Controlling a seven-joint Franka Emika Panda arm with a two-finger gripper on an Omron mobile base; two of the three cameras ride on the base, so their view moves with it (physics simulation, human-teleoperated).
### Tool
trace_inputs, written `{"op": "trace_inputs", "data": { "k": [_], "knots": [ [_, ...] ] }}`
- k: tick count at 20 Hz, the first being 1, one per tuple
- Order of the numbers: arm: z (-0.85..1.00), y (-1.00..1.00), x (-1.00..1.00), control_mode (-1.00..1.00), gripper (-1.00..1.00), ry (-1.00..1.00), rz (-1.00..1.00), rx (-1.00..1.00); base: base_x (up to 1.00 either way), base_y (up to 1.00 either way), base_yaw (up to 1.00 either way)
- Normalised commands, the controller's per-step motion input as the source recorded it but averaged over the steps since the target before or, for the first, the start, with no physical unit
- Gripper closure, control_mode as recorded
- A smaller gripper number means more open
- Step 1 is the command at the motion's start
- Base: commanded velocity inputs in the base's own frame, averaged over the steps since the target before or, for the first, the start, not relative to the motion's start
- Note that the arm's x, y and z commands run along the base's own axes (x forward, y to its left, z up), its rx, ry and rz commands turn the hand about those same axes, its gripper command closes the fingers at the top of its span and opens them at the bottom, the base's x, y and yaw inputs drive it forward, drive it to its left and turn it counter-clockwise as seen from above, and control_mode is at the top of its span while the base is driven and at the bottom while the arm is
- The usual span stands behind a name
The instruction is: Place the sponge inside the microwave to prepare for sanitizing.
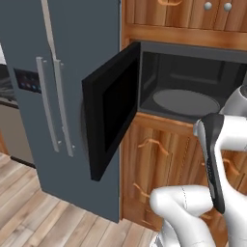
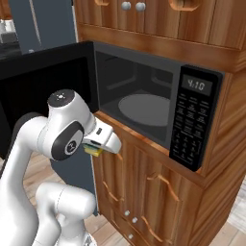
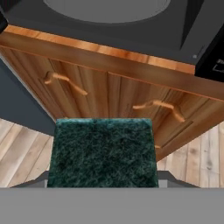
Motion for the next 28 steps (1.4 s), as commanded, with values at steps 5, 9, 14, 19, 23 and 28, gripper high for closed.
{"op": "trace_inputs", "data": {
  "k": [5, 9, 14, 19, 23, 28],
  "knots": [
    [0.0, 0.0, 0.0, 1.0, 1.0, 0.0, 0.0, 0.0, 0.34, 0.0, 0.0],
    [0.0, 0.0, 0.0, 1.0, 1.0, 0.0, 0.0, 0.0, 0.14, 0.0, 0.0],
    [0.0, 0.0, 0.01, -1.0, 1.0, 0.0, 0.0, 0.0, 0.03, 0.0, 0.0],
    [0.02, 0.09, 0.03, -1.0, 1.0, -0.11, -0.02, -0.03, 0.0, 0.0, 0.0],
    [0.23, 0.1, 0.0, -1.0, 1.0, -0.07, -0.06, -0.09, 0.0, 0.0, 0.0],
    [0.29, 0.03, 0.13, -1.0, 1.0, -0.14, -0.06, -0.1, 0.0, 0.0, 0.0]
  ]
}}
